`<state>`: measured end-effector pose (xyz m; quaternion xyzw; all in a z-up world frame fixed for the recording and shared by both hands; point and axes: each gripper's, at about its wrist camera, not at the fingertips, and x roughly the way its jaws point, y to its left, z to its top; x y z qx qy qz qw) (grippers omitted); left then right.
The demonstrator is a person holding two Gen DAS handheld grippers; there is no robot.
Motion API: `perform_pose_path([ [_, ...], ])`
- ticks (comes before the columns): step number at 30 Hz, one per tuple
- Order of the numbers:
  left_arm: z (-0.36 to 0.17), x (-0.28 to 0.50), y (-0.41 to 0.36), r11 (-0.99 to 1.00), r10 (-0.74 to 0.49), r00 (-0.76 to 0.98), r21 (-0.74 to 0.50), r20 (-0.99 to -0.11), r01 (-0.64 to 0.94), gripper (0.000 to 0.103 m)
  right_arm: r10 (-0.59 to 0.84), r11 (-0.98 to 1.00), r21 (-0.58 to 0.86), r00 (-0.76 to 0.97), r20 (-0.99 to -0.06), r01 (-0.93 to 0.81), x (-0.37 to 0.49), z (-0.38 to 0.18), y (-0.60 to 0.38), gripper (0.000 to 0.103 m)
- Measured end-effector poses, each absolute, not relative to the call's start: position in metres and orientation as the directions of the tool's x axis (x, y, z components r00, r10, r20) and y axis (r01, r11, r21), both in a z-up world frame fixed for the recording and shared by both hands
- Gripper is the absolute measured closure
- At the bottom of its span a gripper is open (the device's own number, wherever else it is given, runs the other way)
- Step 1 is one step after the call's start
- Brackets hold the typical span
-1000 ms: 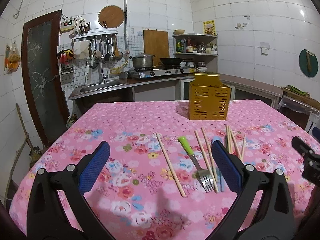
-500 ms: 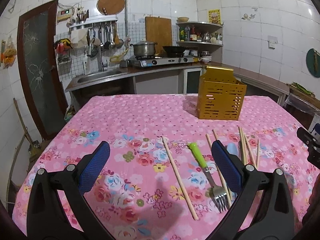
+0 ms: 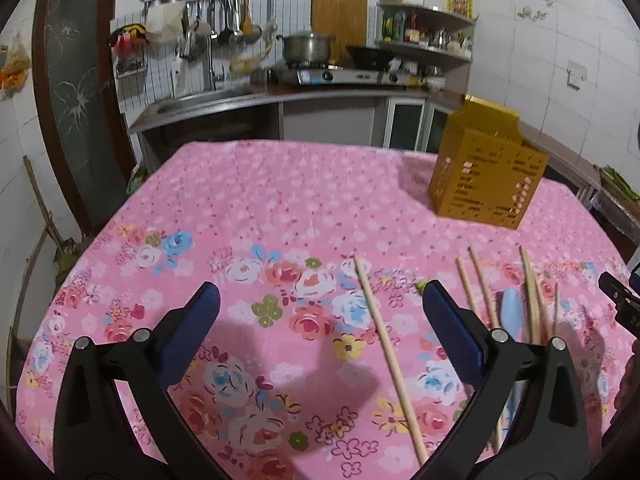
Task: Organize utensils
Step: 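Grasp a wooden chopstick with the left tool while the right tool grasps chopsticks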
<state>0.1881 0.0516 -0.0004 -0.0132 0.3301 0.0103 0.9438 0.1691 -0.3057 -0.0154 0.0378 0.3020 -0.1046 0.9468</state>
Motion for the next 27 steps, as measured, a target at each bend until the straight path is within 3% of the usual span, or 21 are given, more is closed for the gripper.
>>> perform_pose_path([
  [7,-0.024,0.212,0.046,1.0,-0.009,0.714,-0.021,-0.7,-0.008,0.005,-0.189,0.972,-0.022,0.715,-0.673,0.235,0.195,-0.044,-0.305,0.006],
  [13,-0.04,0.235,0.038,1.0,-0.021,0.665,-0.02,-0.747,0.009,0.008,-0.163,0.974,-0.01,0.661,-0.732,0.228,0.213,-0.061,-0.303,0.027],
  [15,-0.045,0.242,0.035,0.999,-0.036,0.643,-0.03,-0.765,0.019,0.014,-0.137,0.976,0.008,0.642,-0.754,0.218,0.22,-0.066,-0.301,0.036],
  [19,-0.055,0.25,0.031,0.998,-0.061,0.594,-0.049,-0.802,0.037,0.024,-0.124,0.977,0.01,0.607,-0.785,0.212,0.229,-0.074,-0.295,0.042],
  [27,-0.063,0.258,0.023,0.999,-0.043,0.563,-0.032,-0.825,0.029,0.047,-0.091,0.973,0.05,0.572,-0.815,0.226,0.243,-0.073,-0.29,0.069],
])
